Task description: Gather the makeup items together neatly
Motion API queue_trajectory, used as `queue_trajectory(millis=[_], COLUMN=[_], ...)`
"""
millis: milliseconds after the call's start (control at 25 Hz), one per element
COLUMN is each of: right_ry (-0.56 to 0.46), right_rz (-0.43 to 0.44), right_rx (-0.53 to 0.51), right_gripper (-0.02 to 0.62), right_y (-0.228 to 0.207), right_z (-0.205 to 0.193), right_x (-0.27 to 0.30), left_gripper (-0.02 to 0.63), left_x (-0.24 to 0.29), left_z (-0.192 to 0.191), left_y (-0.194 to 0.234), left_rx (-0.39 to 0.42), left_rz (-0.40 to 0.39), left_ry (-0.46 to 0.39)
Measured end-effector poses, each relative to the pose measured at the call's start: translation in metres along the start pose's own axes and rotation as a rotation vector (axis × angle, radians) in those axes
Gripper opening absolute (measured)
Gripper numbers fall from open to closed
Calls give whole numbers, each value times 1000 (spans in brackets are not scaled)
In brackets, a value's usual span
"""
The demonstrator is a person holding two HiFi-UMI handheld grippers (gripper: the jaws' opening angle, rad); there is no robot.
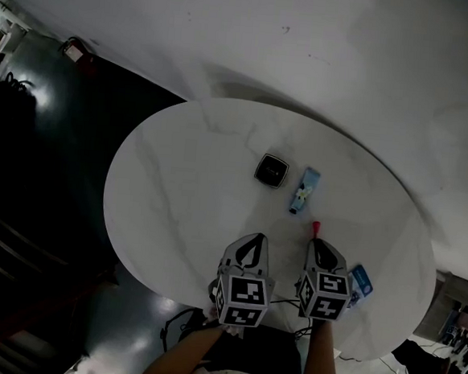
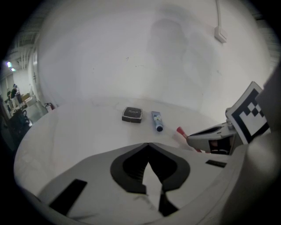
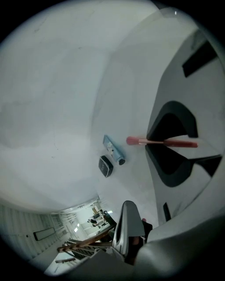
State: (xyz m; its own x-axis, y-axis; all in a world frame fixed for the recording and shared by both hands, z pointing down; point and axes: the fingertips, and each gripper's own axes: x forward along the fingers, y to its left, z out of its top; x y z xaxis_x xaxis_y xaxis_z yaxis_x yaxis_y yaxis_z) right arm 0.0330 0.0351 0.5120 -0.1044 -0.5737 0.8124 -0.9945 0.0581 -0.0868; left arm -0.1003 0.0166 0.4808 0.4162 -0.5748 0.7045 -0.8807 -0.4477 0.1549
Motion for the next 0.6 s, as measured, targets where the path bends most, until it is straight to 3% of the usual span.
queue_trajectory(millis=[600], right_ry=[-119], right_rz=[-16], right_rx=[209], right_gripper=[69], right_y=[-9], right_z=[40], right_x=[-13], left_gripper=[34], left_x=[1], left_z=[23], left_y=[-14], left_rx=[27], left_rz=[-23], left_ry=[-43])
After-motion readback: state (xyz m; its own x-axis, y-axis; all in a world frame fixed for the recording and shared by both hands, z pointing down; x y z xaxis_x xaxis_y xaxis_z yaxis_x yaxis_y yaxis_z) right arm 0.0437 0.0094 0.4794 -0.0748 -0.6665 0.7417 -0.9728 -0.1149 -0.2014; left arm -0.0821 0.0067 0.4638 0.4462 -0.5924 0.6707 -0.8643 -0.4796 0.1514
